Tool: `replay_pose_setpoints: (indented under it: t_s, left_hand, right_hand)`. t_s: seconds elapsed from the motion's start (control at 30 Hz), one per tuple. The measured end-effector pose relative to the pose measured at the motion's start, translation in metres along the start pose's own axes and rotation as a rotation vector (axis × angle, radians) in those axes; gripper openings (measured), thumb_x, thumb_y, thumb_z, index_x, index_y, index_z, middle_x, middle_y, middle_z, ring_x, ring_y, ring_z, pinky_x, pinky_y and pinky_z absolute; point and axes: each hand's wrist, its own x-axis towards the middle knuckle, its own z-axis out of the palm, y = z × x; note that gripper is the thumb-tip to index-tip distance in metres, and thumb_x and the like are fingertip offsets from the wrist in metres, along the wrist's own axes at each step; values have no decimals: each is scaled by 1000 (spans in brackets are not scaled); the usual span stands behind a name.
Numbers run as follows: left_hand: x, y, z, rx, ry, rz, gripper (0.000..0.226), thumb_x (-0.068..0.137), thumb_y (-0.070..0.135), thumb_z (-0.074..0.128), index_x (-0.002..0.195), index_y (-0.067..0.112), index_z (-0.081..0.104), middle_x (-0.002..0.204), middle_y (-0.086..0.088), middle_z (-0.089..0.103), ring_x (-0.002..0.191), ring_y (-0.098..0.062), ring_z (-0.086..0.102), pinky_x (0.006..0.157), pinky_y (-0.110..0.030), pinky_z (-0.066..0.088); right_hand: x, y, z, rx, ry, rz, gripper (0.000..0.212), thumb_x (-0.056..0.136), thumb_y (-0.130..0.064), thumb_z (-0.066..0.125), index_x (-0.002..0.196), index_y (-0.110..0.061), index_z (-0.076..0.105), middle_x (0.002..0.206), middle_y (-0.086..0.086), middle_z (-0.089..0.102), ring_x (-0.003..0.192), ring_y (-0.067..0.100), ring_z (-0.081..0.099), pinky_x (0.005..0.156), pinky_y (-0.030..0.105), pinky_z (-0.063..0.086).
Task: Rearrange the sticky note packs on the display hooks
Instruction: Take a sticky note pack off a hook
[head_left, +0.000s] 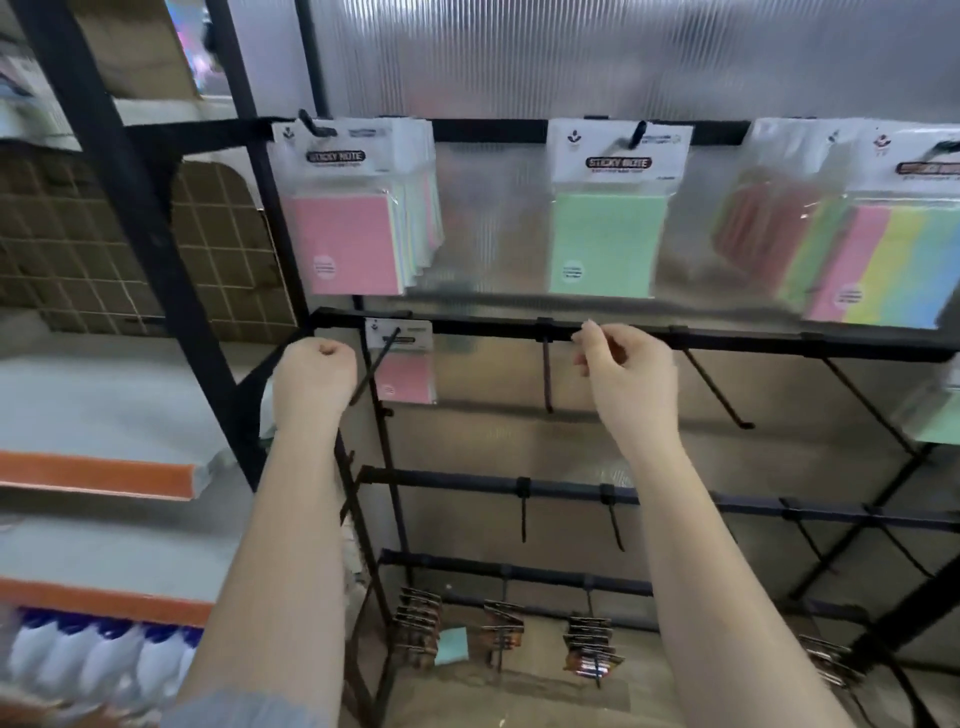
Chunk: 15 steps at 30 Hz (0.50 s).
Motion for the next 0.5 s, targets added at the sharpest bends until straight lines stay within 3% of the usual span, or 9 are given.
replay_pose_setpoints:
  t_s: [0.03,0.1,0.13,0.2,0.27,0.33,0.37,0.43,0.5]
  left_hand:
    - [18,-3,4,-29,-92,-72,26,89,16,47,63,20,50,79,-3,58,77,-23,55,73,-35,50]
    - [46,-8,13,-33,-281,-190,21,93,18,47,74,19,54,104,-11,57,95,-22,51,94,-39,44]
    - [57,-11,20,-17,-342,-215,16,95,18,46,88,15,60,113,-14,56,99,-21,50,98,-37,42]
    - [71,-15,31,56,-394,-202,31,96,16,45,121,2,58,128,-18,54,111,-27,54,94,-35,44]
    - [76,-21,40,156,-433,-107,34,96,15,41,121,-2,56,121,-22,57,107,-33,56,74,-30,46]
    - [79,-25,45,170,-483,-31,28,95,12,37,109,0,58,98,-19,58,81,-25,56,55,-25,36]
    - [82,-27,48,135,-510,-49,27,94,12,38,108,-2,57,95,-16,58,78,-23,54,55,-24,36]
    - [88,-30,54,47,-531,-106,32,93,16,43,115,-3,57,104,-16,61,92,-29,58,70,-27,43]
    - [91,-30,57,11,-526,-132,32,92,18,46,113,-2,59,107,-18,62,97,-32,59,74,-30,42]
  right_hand:
    - [1,-1,6,-19,16,-2,19,96,-33,50,82,-32,63,73,-13,65,70,1,59,59,8,40]
    - [1,-1,17,-45,74,10,20,96,-32,50,89,-26,67,75,-13,65,72,0,59,62,11,41]
    - [1,-1,21,-56,98,22,21,97,-32,50,92,-24,69,77,-13,66,74,-1,59,63,11,41]
    - [0,-2,29,-84,126,47,23,97,-32,49,98,-21,69,82,-12,67,78,-1,59,64,10,40]
    - [-1,-3,35,-98,135,62,23,97,-32,49,101,-20,68,83,-10,66,79,0,59,65,10,40]
    - [-2,-6,41,-101,140,72,20,97,-31,50,99,-20,67,81,-10,65,78,2,59,65,12,42]
    - [-4,-7,43,-105,142,74,19,97,-30,50,97,-21,67,79,-10,64,76,3,59,65,13,43]
    - [-5,-10,47,-118,150,65,16,97,-28,51,93,-23,65,77,-10,64,74,4,59,65,13,43]
    - [-6,-12,49,-144,153,57,17,97,-28,50,94,-21,66,78,-10,63,76,3,59,65,12,42]
